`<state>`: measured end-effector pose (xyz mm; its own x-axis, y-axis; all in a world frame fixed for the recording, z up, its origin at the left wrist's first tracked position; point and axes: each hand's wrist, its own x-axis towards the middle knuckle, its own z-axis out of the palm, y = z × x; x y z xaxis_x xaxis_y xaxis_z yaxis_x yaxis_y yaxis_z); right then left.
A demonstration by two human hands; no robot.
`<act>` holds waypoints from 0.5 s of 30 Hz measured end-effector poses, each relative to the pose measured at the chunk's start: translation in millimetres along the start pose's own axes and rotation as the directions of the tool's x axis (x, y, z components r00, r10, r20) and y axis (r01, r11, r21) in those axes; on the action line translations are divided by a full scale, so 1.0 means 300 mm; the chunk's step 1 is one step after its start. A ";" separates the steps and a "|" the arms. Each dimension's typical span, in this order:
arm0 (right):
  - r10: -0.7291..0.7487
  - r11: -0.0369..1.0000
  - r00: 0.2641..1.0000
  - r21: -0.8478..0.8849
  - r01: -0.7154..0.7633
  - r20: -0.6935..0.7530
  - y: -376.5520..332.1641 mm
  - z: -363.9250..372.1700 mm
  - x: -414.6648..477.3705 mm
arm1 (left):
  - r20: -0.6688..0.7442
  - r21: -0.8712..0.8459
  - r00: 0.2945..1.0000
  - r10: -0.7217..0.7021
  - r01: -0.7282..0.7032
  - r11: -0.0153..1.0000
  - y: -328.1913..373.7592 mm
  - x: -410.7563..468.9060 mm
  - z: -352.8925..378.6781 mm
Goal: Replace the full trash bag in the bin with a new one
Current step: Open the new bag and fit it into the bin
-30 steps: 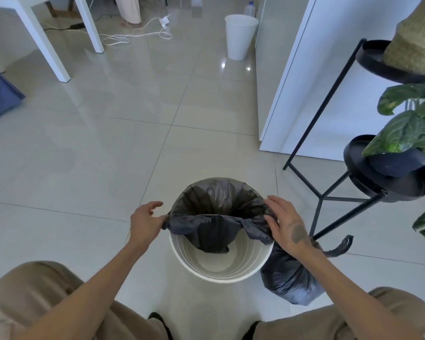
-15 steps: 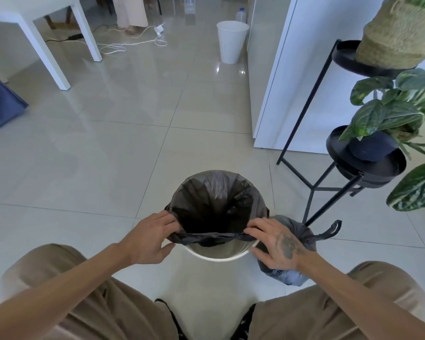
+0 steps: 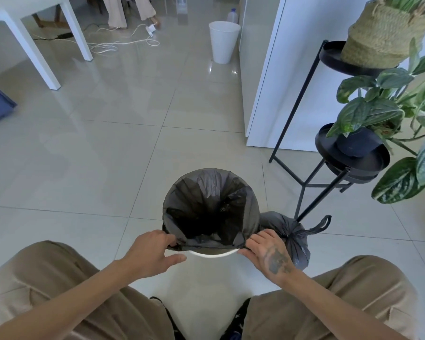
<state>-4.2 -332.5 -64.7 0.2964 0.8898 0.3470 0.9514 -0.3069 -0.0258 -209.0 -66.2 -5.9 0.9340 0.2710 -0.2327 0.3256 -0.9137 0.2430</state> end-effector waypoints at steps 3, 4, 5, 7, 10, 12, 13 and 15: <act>0.113 0.993 0.969 0.020 -0.120 0.221 -0.024 0.006 -0.045 | 0.137 -0.048 0.991 0.002 0.005 0.999 0.032 -0.026 0.004; 0.136 0.988 0.944 0.026 -0.151 0.301 -0.031 0.005 -0.048 | 0.159 -0.073 0.987 0.005 0.006 0.997 0.042 -0.028 0.006; 0.151 0.985 0.916 0.022 -0.172 0.371 -0.038 0.003 -0.043 | 0.180 -0.107 0.984 0.002 0.018 0.994 0.054 -0.029 0.007; 0.161 0.983 0.847 -0.005 -0.184 0.507 -0.055 -0.010 -0.016 | 0.223 -0.160 0.975 -0.016 0.053 0.986 0.074 -0.018 0.014; 0.161 0.968 0.753 0.048 -0.248 0.638 -0.081 -0.020 0.015 | 0.403 -0.217 0.913 -0.064 0.163 0.962 0.077 0.010 0.040; 0.195 0.889 0.679 0.166 -0.428 0.708 -0.083 -0.014 0.026 | 0.523 -0.237 0.851 -0.055 0.207 0.949 0.058 0.024 0.047; 0.231 0.820 0.640 0.207 -0.533 0.732 -0.083 -0.007 0.029 | 0.545 -0.234 0.837 -0.039 0.197 0.952 0.041 0.028 0.043; 0.414 0.635 0.594 0.248 -0.731 0.690 -0.075 0.000 0.037 | 0.546 -0.247 0.837 -0.040 0.207 0.947 -0.001 0.025 0.014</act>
<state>-22.2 -315.8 -60.4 0.6275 0.6342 -0.4517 0.4083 -0.7620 -0.5026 -202.6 -65.2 -11.7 0.6884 0.0981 -0.7186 0.5377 -0.7340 0.4149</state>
